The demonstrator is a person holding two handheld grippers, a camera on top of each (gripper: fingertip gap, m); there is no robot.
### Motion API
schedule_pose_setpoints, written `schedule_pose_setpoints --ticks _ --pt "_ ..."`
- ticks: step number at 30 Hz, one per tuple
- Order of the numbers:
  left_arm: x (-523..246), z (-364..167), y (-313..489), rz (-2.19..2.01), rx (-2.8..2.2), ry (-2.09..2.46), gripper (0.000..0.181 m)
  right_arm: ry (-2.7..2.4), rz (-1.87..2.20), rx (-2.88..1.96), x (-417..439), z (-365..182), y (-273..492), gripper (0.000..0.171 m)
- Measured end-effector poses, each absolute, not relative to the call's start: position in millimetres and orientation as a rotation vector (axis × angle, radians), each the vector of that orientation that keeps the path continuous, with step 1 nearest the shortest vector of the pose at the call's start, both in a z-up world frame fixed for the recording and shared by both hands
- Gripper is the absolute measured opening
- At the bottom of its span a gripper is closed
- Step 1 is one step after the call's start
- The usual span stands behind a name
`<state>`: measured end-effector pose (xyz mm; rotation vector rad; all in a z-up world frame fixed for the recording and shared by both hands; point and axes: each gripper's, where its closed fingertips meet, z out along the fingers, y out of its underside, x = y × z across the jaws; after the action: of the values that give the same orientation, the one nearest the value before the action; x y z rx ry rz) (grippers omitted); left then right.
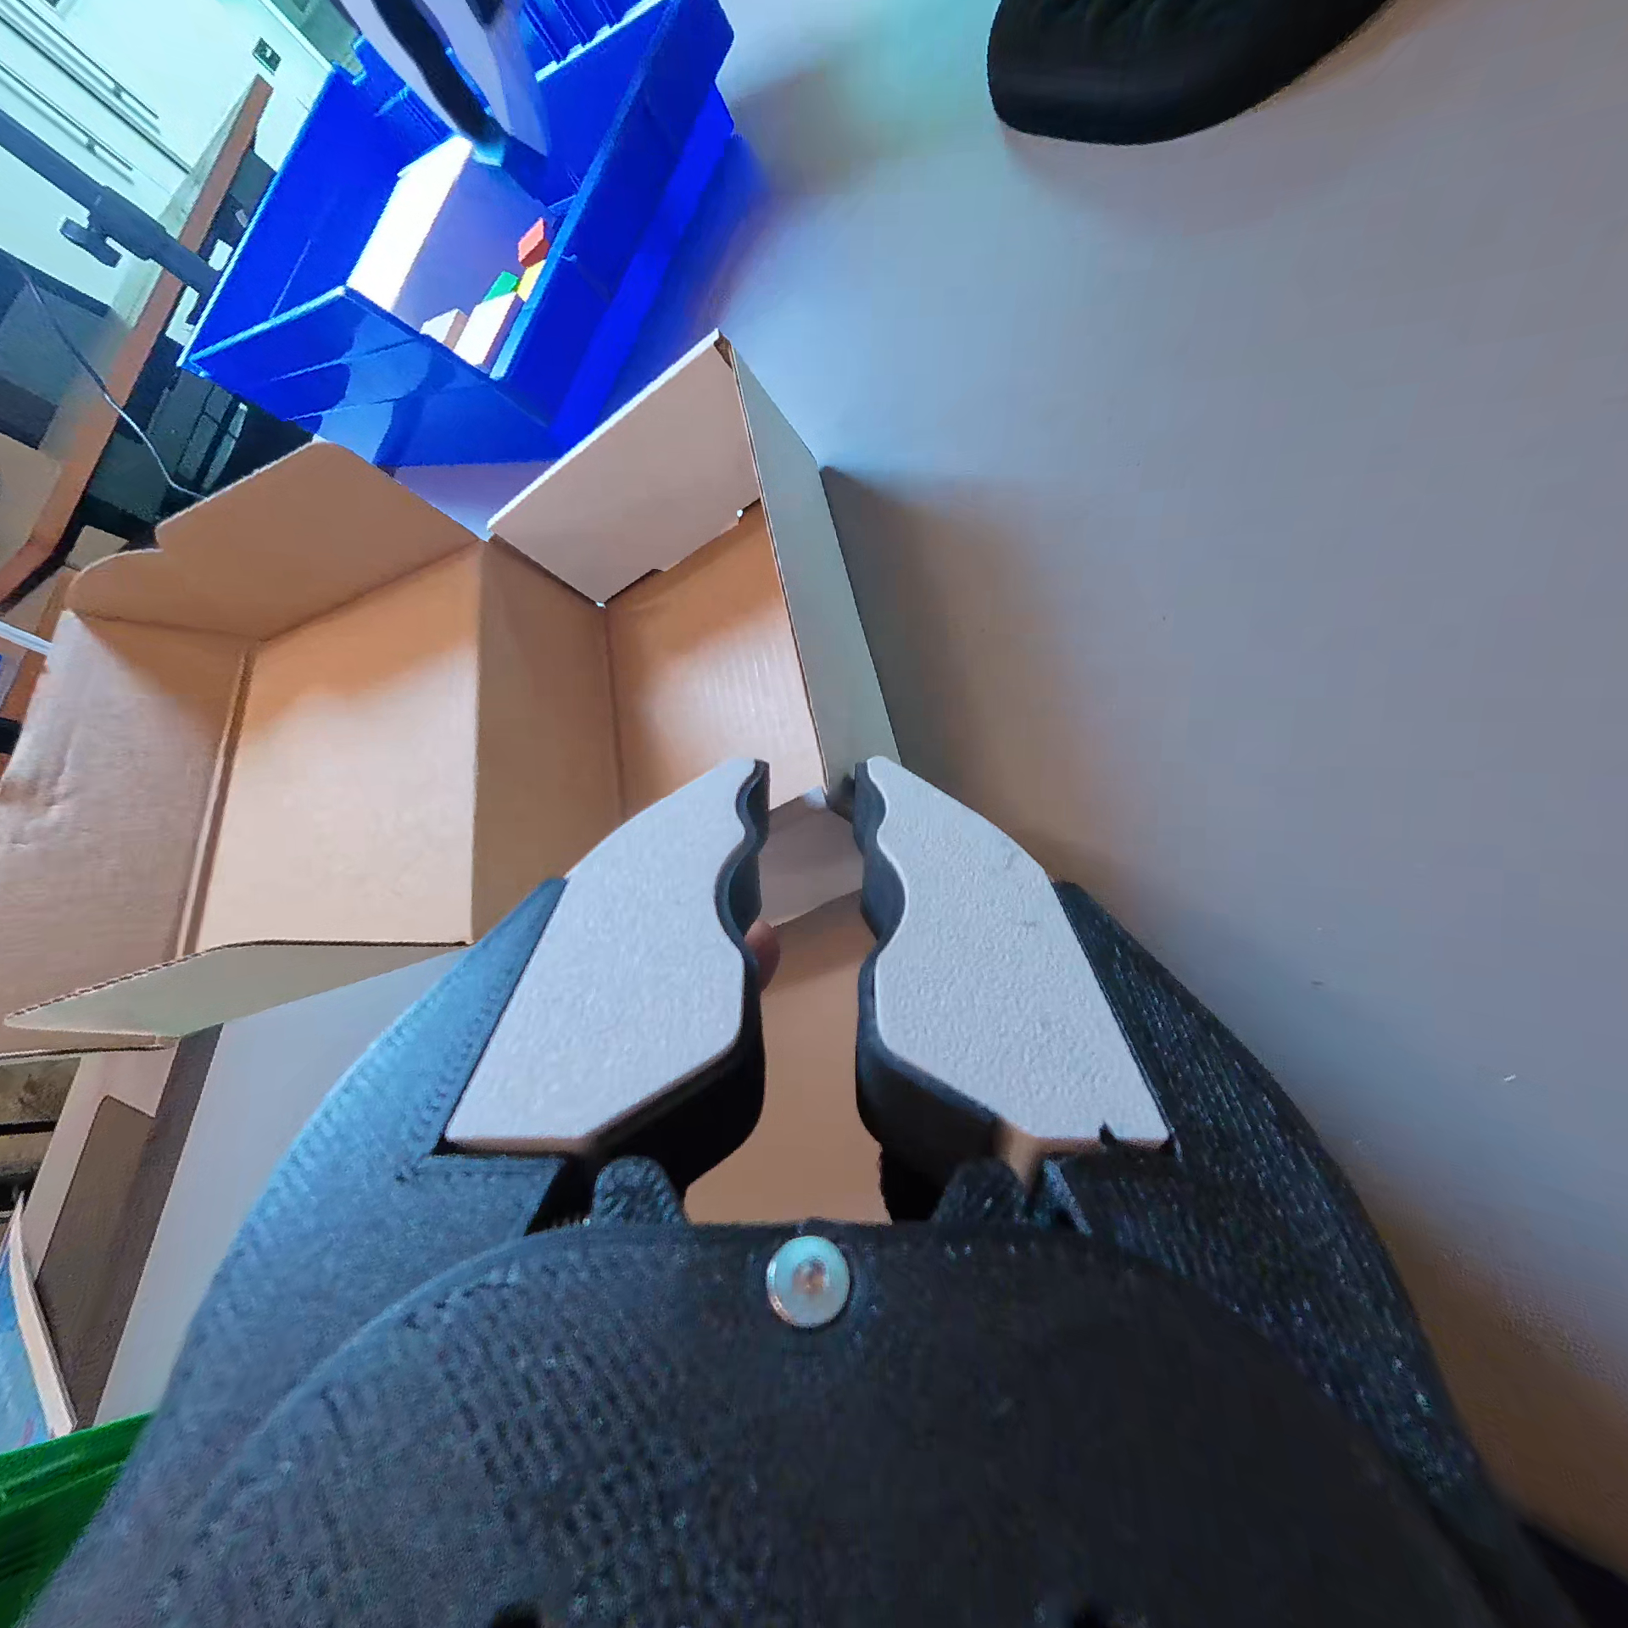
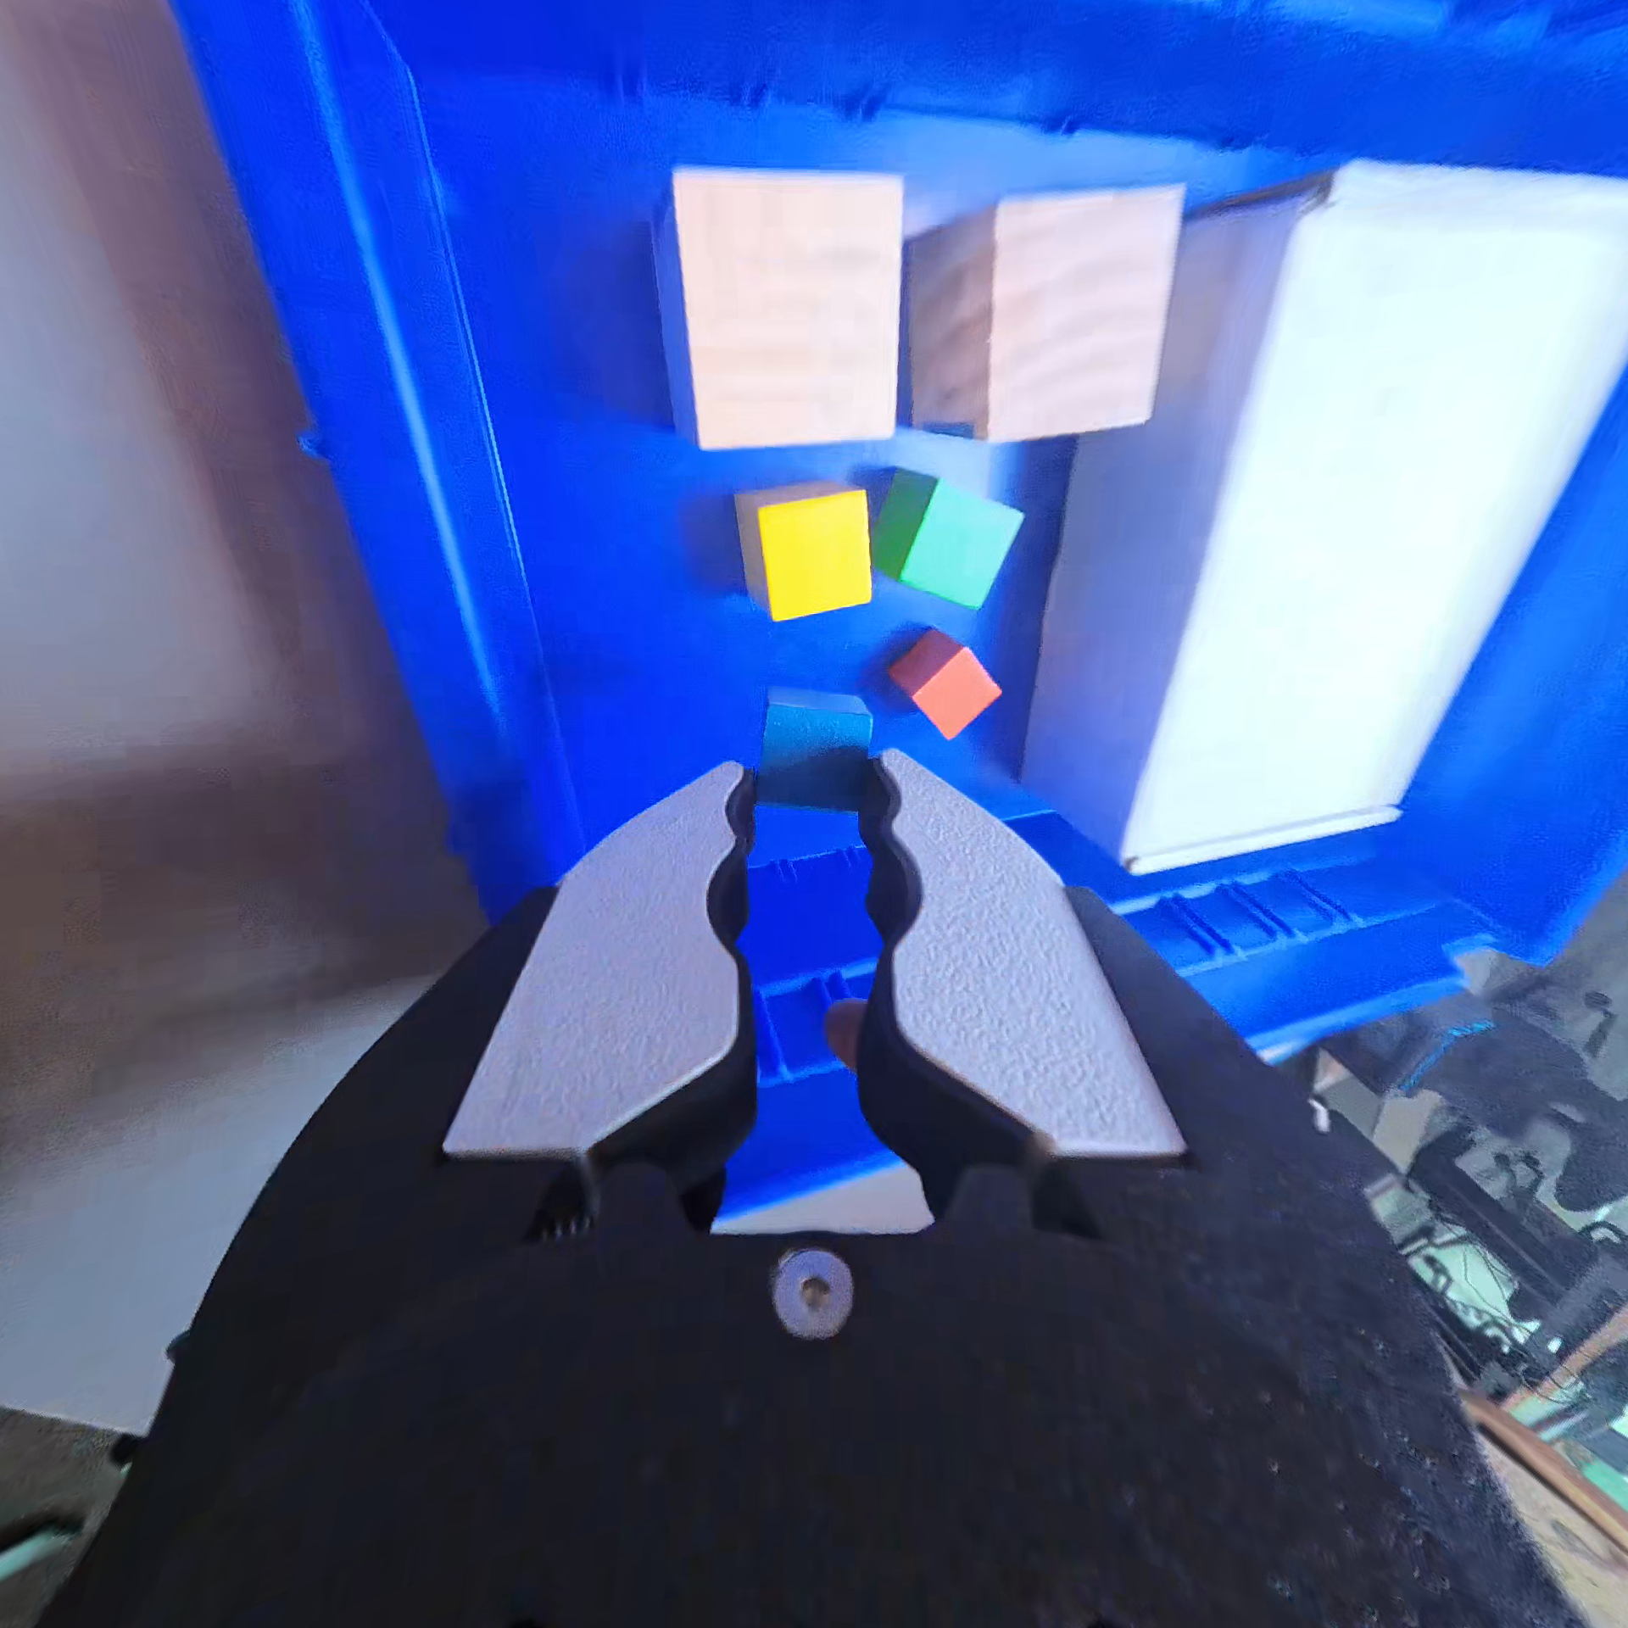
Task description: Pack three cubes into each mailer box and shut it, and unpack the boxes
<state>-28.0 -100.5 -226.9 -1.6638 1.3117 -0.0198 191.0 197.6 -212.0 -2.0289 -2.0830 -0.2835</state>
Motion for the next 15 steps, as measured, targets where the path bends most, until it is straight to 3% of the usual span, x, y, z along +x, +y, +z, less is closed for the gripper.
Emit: schedule_pose_setpoints --ticks 11,15 --pt "-38.4 -226.5 -102.9 -0.051 -1.661 1.318 0.020 -2.216 -0.347 -2.054 195.3 -265.7 216.6 0.024" --pt "-37.9 -226.7 -106.0 -0.095 -1.668 1.318 0.027 -2.180 -0.386 -2.028 190.7 -248.5 217.1 0.043"
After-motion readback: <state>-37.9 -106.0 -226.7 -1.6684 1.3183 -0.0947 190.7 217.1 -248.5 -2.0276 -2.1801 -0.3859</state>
